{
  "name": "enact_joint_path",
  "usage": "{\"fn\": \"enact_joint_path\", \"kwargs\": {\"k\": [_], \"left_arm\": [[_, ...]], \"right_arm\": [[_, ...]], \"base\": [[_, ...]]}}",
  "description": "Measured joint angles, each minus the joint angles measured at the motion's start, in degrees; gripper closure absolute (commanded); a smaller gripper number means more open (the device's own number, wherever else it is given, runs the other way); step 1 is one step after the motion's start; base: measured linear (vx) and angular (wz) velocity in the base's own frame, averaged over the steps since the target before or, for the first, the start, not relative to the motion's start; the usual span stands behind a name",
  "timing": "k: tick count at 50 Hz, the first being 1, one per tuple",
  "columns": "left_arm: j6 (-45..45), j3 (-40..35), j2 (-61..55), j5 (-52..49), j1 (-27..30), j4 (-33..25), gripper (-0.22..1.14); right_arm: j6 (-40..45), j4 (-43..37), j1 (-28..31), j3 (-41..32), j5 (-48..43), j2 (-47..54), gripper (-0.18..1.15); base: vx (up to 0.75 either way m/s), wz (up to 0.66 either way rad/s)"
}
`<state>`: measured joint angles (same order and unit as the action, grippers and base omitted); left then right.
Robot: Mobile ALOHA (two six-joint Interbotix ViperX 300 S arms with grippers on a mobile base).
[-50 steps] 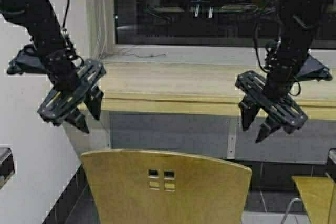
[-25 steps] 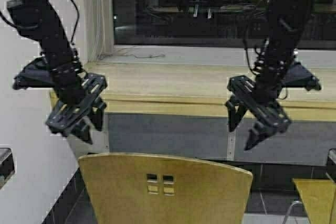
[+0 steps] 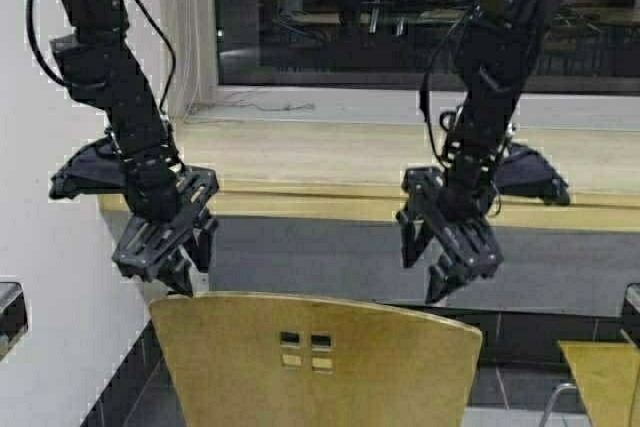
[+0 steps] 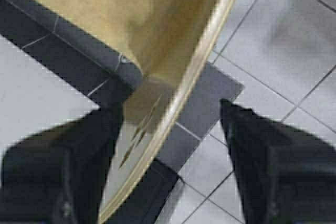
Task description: Push the chairs under the table
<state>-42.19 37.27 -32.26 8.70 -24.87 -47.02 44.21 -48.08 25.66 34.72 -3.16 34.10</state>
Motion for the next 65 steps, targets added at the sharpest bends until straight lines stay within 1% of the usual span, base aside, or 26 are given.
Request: {"fn": "enact_joint_path", "kwargs": {"k": [7,18,47,55,65], "left_arm": [[0.00,-2.46,-2.02,0.00,1.14,0.00,0.13],[0.00,-6.15,-5.19,-0.09,1.14,0.09,0.13],[0.00,-13.89,-14.77,-1.05,1.58,0.09,0.13],[0.00,-14.33,-15.21,-1.32,2.46,0.18,0.14],[0.00,-13.89,-15.21,-1.58,3.34,0.70,0.14]], "right_arm": [[0.00,0.00,-0.18,-1.93,-0.44,2.20,0.06],[0.09,-0.09,-0.44,-5.89,-0.70,5.01,0.06],[0.18,0.00,-0.70,-12.48,-0.62,12.48,0.06],[-0.26,-0.09,-0.79,-11.69,-0.09,11.87,0.06],[-1.14,-0.09,-1.14,-6.42,-2.11,6.77,0.06]], "base": [[0.00,0.00],[0.01,0.00],[0.01,-0.01],[0.02,0.00],[0.01,0.00]]}}
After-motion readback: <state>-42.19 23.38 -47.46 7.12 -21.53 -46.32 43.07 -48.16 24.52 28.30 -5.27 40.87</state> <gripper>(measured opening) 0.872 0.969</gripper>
